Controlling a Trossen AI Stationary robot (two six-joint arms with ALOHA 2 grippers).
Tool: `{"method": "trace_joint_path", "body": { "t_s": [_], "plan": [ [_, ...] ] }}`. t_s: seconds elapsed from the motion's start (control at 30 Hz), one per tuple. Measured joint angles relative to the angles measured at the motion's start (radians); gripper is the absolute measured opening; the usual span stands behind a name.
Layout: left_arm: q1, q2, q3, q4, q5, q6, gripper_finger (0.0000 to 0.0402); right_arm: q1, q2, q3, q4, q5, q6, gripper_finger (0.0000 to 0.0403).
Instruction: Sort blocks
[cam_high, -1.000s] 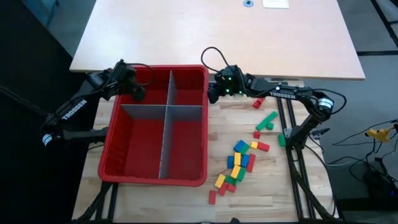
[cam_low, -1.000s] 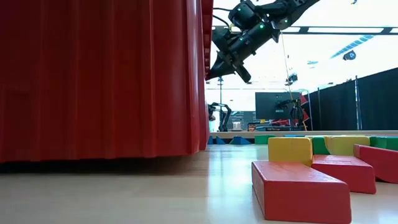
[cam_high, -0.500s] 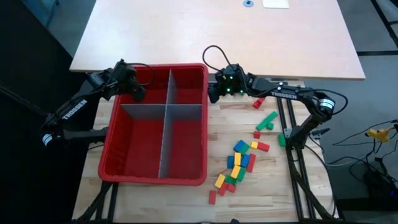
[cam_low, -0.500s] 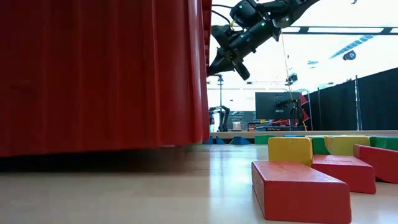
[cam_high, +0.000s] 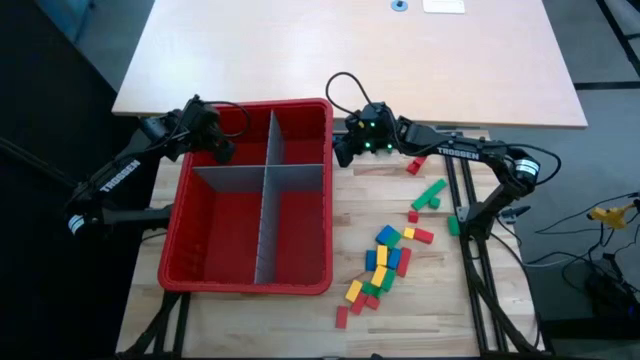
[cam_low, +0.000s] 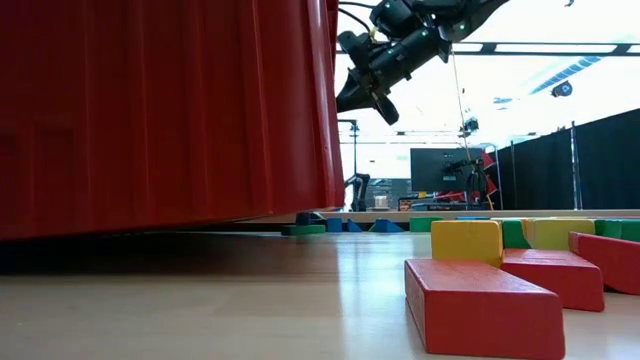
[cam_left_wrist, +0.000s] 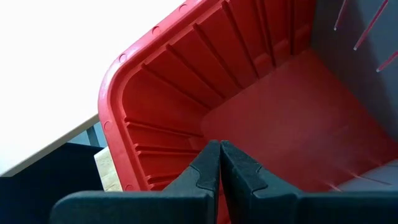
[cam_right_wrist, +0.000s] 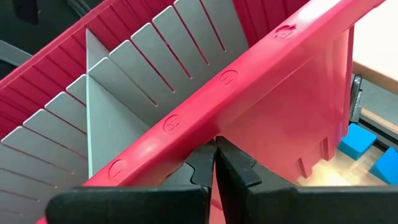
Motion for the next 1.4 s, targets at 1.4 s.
{"method": "trace_joint_path", "body": {
  "t_s": [1.4],
  "plan": [
    [0.000, 0.079, -0.068, -0.166, 0.418, 0.185, 0.0000, 0.000, -0.004, 0.006, -0.126, -0.041, 0.003, 0.0000]
  ]
}}
